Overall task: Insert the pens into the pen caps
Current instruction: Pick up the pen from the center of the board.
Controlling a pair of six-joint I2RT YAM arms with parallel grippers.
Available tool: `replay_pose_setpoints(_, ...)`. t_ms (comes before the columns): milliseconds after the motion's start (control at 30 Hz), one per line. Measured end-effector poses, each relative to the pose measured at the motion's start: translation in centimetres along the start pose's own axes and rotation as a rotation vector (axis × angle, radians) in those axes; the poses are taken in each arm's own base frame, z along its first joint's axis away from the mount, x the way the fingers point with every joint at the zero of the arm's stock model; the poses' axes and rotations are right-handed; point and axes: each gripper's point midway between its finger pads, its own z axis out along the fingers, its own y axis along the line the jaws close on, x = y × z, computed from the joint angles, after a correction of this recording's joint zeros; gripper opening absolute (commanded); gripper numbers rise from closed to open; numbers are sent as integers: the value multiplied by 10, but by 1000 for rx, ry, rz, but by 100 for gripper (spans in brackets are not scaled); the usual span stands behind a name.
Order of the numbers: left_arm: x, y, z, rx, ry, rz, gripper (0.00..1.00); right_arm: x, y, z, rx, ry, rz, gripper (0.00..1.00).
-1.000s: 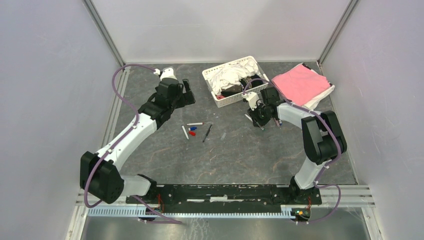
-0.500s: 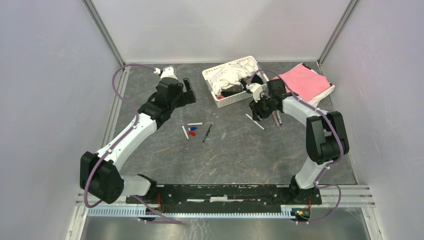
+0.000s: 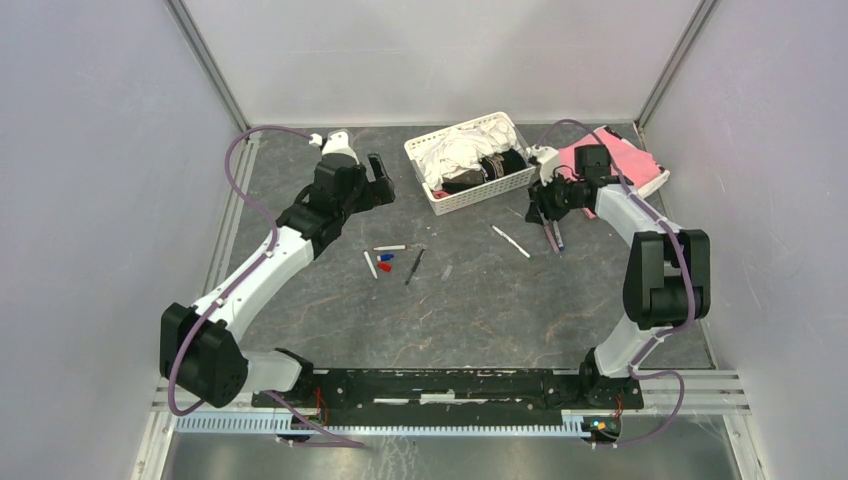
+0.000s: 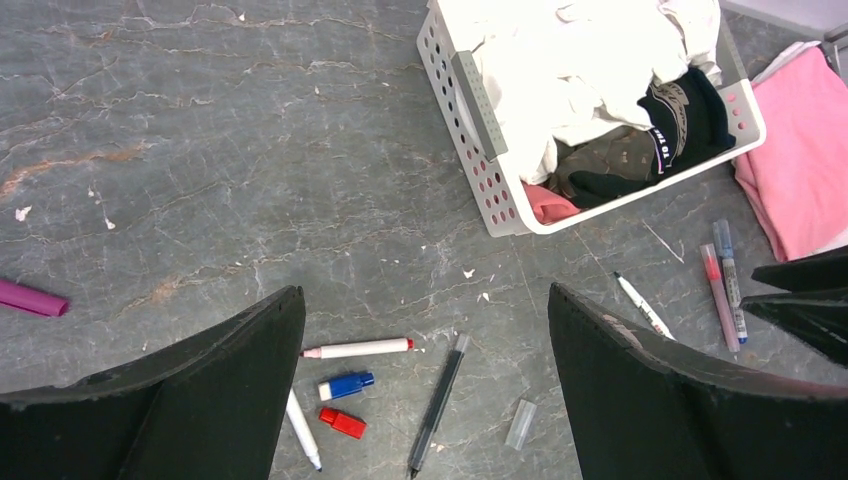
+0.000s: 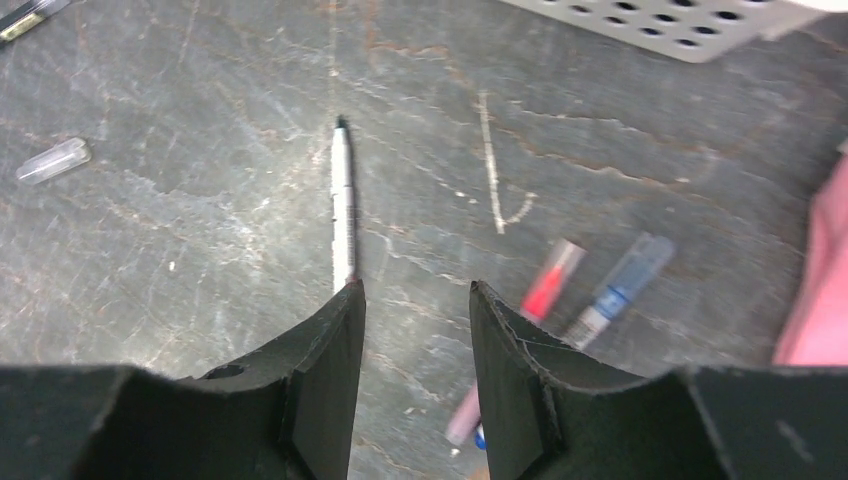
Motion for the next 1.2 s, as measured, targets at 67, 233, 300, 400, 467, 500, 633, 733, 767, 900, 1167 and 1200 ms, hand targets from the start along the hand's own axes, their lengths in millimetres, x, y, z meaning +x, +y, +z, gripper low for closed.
replay_pose_setpoints(67,-1,0,0,2,-2,-1,95,-2,-10,-5,26,-9,7,44)
replay_pose_setpoints(233,-2,-4,0,21,-8,-4,95,3,-34,-8,121,27,23,34)
replay_pose_setpoints(300,-3,-5,0,25,-9,-4,96,8,-43,-6,158,55,29,32)
replay_pose_setpoints(400,-3,-5,0,26,-9,-4,95,19,-53,-1,194,98,43,31)
replay_pose_setpoints(467,-2,-5,0,25,-8,-4,95,25,-56,1,205,119,51,32)
replay_pose_setpoints(500,-2,-5,1,25,-7,-4,96,27,-56,1,208,125,54,32)
replay_pose_setpoints(633,2,-3,1,20,0,-2,95,33,-57,4,209,146,67,35)
replay_pose_setpoints(733,4,-2,2,18,5,-1,95,37,-56,6,205,155,72,35)
replay_pose_setpoints(767,4,-2,2,18,4,-1,95,38,-56,6,204,157,73,35)
replay_pose_setpoints(900,4,-2,1,18,3,-1,95,46,-55,10,197,176,83,35)
replay_pose_setpoints(1167,2,-2,-1,21,-2,-3,95,52,-64,2,205,155,158,33)
replay_pose_setpoints(1200,2,-2,-1,21,-2,-3,95,53,-68,-1,213,148,174,33)
